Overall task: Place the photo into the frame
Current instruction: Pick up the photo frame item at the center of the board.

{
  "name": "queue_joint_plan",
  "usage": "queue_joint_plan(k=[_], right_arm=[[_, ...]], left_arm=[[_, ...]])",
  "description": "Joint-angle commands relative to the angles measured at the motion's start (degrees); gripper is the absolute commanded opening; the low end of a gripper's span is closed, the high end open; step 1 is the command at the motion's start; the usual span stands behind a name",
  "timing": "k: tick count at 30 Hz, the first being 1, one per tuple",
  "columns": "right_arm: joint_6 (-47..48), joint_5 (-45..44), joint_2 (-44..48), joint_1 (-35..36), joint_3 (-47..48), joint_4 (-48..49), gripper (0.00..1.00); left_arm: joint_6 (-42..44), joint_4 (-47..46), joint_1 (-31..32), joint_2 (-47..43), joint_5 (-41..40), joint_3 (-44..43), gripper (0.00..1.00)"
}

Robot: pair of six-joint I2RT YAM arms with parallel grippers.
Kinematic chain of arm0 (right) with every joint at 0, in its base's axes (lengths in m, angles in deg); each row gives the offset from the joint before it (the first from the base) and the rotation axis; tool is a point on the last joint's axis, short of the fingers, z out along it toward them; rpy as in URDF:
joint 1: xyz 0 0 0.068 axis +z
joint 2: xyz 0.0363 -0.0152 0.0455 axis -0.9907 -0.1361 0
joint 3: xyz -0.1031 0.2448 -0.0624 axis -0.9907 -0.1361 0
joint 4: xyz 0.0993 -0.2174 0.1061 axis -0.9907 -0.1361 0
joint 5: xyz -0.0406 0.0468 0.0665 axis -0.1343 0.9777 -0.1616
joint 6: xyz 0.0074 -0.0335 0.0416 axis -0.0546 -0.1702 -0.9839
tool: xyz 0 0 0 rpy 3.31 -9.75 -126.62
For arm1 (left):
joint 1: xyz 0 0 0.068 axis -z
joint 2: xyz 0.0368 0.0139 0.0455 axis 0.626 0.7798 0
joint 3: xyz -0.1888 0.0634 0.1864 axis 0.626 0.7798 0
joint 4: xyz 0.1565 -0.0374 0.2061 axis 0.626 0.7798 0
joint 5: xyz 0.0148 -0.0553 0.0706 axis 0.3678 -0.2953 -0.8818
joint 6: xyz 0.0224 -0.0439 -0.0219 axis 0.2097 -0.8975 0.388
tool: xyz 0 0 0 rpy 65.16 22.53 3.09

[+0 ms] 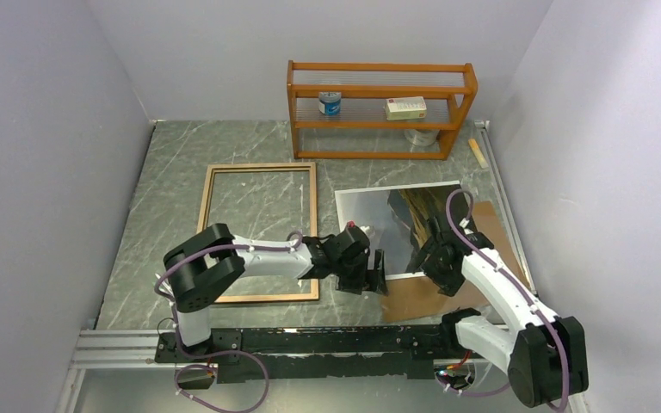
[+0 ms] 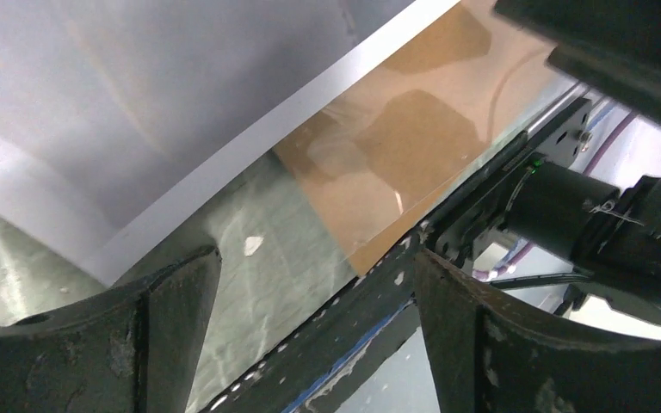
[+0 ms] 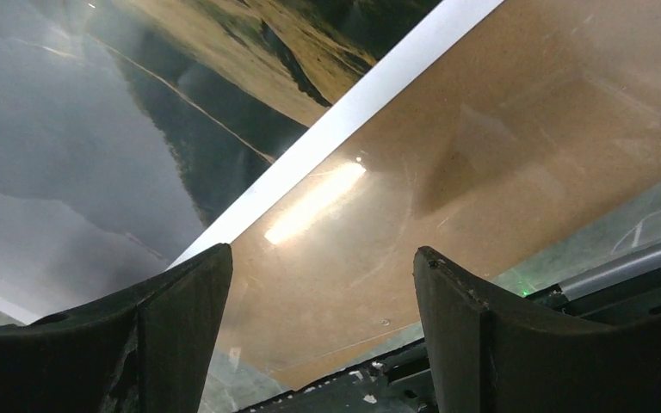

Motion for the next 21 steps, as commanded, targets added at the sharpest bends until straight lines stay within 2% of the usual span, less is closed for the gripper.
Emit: queue_joint_plan(k=[1,12,17,21], right_arm=[[-0.7,2.8,-1.3,-0.6,-1.9,3.2,0.80],[0.0,9.1,-7.9,-2.4,-6.0,8.9,0.78],[0.9,10.4,-11.0,-3.1,-6.6,10.4,0.77],[1.3,10.5,-10.4,-3.4,-6.9,10.0,0.77]], left_arm=[[-5.0,-4.2,2.3,1.1,-7.0,-0.4,0.87],[-19.7,-19.6,4.1,-0.4,-7.8,13.8,0.82],[-24.7,-35.6,4.2,1.5,-6.6,22.8,0.80],[-25.3,-49.8,4.2,6.7,-3.4,24.1,0.76]])
